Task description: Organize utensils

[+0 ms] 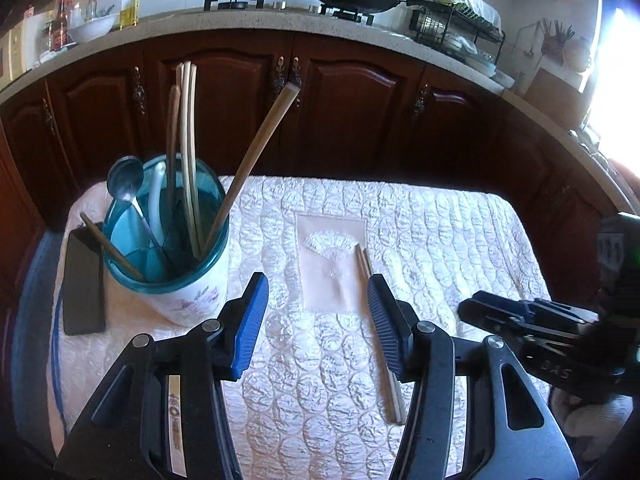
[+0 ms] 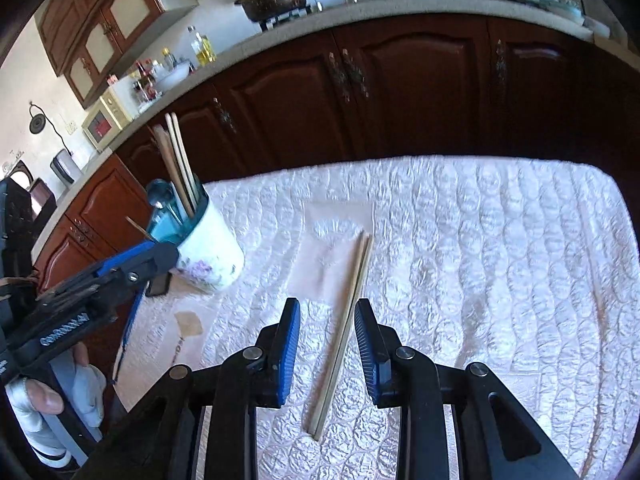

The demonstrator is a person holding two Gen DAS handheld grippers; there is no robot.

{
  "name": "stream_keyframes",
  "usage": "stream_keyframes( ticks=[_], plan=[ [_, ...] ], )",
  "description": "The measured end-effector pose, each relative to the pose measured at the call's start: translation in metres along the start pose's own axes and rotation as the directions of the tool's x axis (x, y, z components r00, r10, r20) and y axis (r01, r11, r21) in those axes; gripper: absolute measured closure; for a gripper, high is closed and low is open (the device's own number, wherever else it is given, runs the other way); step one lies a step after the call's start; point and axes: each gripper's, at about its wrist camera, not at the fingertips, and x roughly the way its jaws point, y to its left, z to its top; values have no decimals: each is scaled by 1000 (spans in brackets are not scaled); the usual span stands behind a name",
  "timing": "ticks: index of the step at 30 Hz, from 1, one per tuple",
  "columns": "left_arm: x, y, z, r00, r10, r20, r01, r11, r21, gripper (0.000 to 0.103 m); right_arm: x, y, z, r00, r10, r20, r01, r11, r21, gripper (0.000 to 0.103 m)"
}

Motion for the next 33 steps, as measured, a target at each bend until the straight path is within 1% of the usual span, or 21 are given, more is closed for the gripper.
stream_keyframes(
  ticks=[3,9,15,22,26,27,29,32,33],
  plan=[
    [7,6,-3,1000,5,-19,-5,1000,-10,52,29,-7,-1,999,6,-49,-5,1000,20,82],
    [20,13,-11,998,13,-56,-14,1000,-18,52,84,-16,0,990,3,-144,5,999,52,87],
    [36,25,-12,996,20,-91,-24,999,-45,52,120,-24,3,978,-38,-206,55,996,77,92],
    [49,28,-14,993,14,-116,-20,998,-56,52,134,-34,10,980,-18,-200,47,989,139,93],
    [53,19,-15,992,0,-125,-5,999,-43,52,136,-34,17,979,-23,-204,50,991,127,93],
    [54,17,-15,992,-3,-127,-2,999,-38,52,135,-34,20,979,-29,-200,55,991,125,99],
    [54,14,-15,992,-6,-129,2,1000,-30,52,127,-37,22,981,-60,-185,83,989,120,103],
    [55,13,-13,992,-10,-127,6,1000,-30,52,111,-51,16,983,-62,-172,89,984,154,103],
    [56,12,-13,992,-12,-128,8,1000,-30,52,106,-58,14,981,-87,-175,114,982,153,103]
  ],
)
